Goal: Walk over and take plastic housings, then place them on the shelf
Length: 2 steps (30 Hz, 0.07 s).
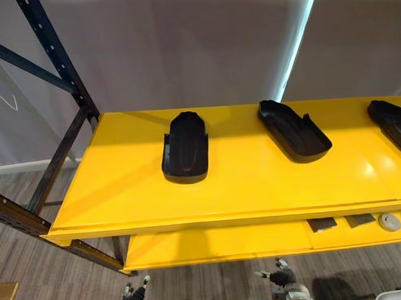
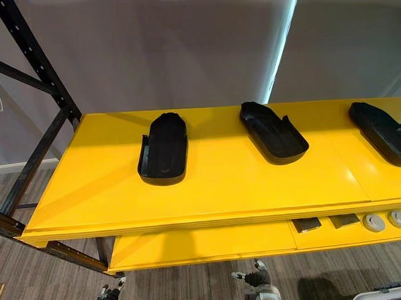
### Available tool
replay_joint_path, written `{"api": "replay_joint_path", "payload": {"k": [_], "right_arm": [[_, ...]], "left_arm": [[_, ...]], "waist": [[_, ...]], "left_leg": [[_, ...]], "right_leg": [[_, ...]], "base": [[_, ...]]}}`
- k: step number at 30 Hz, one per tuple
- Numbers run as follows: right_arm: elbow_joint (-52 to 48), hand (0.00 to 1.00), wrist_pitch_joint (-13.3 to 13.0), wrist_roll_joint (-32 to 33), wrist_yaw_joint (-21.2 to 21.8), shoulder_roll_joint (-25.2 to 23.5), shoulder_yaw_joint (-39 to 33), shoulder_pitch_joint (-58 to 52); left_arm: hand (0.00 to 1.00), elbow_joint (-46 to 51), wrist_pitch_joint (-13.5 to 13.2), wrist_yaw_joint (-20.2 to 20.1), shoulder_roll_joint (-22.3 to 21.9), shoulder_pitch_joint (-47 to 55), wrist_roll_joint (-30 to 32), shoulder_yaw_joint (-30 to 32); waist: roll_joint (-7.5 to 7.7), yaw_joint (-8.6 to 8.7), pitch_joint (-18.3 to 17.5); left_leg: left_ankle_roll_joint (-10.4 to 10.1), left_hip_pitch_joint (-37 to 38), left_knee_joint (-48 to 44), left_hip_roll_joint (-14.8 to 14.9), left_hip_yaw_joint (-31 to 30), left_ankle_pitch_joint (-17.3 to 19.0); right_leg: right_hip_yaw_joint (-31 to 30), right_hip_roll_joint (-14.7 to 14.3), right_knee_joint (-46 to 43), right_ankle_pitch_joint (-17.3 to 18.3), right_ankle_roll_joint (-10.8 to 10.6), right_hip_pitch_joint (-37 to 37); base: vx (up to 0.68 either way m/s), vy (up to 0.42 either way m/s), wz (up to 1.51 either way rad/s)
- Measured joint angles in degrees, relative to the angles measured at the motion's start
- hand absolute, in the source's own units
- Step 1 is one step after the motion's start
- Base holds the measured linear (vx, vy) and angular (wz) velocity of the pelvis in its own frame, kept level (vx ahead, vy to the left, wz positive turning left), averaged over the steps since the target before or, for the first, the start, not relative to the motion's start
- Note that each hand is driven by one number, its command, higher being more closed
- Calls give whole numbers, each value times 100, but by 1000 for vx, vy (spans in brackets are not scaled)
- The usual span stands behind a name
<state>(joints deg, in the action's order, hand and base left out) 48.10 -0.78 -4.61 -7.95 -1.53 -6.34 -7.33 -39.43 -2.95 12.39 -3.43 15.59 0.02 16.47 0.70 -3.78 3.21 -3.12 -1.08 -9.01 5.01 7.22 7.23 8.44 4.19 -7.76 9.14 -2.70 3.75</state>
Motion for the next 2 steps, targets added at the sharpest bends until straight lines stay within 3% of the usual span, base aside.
{"api": "replay_joint_path", "payload": {"k": [2], "right_arm": [[0, 0, 0, 0, -70, -9, -71, 3]], "left_arm": [[0, -2, -20, -17, 25, -30, 67, -134]], "waist": [[-6, -1, -1]], "left_leg": [[-1, 24, 27, -1, 51, -2]], "right_leg": [[-77, 1, 13, -10, -12, -10]], "base": [[8, 12, -12]]}}
